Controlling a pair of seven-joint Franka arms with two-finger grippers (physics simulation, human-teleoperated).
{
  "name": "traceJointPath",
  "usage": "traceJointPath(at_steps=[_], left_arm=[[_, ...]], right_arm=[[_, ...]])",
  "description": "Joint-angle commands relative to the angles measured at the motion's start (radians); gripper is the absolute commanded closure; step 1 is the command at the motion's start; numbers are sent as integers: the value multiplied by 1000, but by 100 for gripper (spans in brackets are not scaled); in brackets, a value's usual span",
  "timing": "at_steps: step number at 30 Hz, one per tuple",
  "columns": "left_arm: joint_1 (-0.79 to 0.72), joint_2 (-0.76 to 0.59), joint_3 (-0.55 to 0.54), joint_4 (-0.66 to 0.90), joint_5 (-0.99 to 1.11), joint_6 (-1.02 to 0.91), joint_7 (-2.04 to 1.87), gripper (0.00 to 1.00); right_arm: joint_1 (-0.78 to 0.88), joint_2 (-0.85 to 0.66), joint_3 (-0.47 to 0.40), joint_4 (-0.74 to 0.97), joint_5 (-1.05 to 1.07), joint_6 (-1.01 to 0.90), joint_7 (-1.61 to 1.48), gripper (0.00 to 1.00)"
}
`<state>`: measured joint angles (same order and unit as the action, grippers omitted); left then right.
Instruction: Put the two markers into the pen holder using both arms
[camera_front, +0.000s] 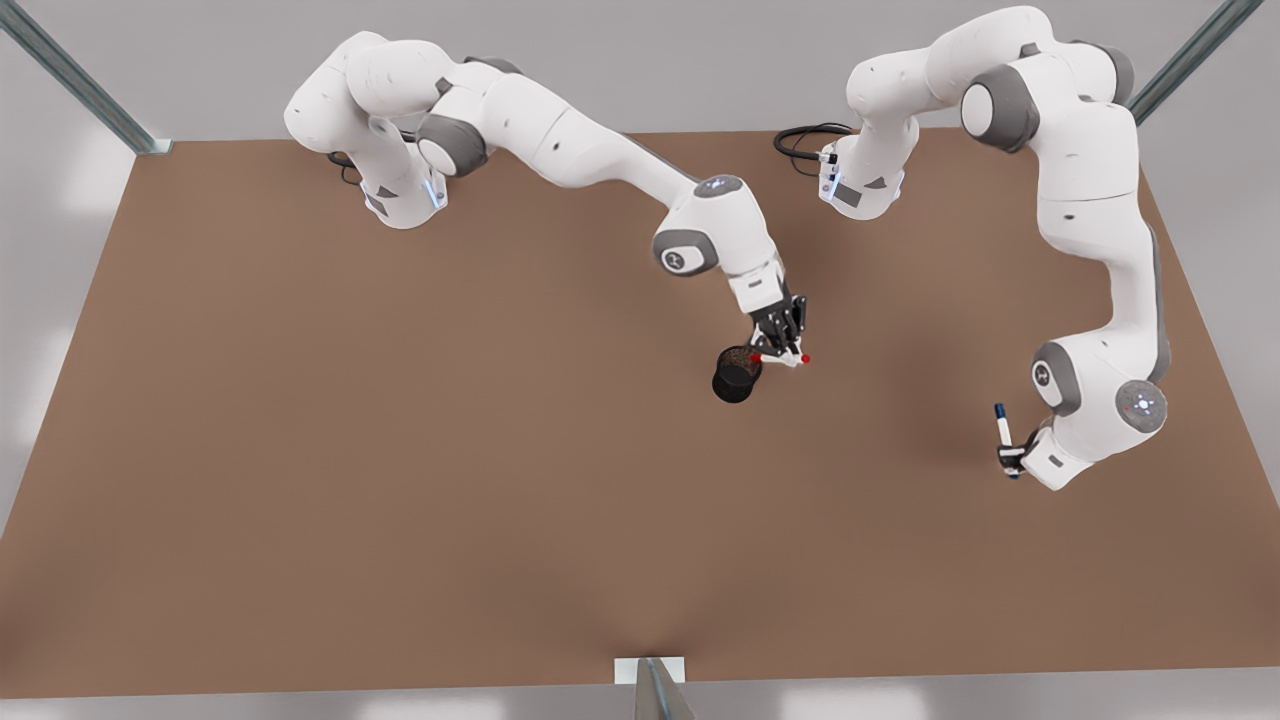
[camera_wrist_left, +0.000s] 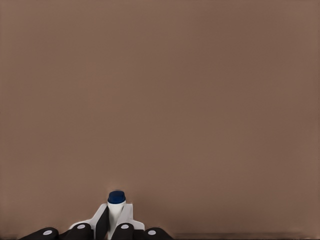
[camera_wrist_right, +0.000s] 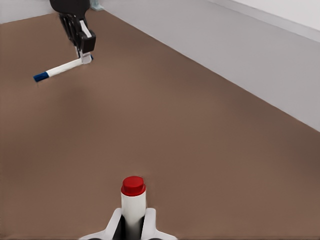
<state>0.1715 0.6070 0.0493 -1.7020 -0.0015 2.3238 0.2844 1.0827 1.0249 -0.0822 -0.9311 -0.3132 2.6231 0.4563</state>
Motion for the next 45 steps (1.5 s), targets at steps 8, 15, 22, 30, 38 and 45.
traceJointPath(at_steps=[8,15,22,30,38,45], left_arm=[[-1,-139,-49,32,-92,-288,82,79],[-1,-147,-63,32,-97,-313,81,79],[-7,-197,-160,107,-287,-389,234,79],[-79,-148,-370,182,-767,-258,1011,79],[-30,-329,-370,-137,-1135,-320,1803,79],[-161,-329,-368,-240,-1269,-146,1878,79]], right_arm=[[10,-23,-2,-86,-27,2,191,79],[13,-46,-1,-161,-55,5,194,23],[-6,-118,-1,-173,-53,-92,182,0],[-987,-985,211,-649,295,-850,-315,0],[-1037,-612,183,-206,293,-1104,-353,0],[-1023,-614,199,-198,283,-1095,-332,0]])
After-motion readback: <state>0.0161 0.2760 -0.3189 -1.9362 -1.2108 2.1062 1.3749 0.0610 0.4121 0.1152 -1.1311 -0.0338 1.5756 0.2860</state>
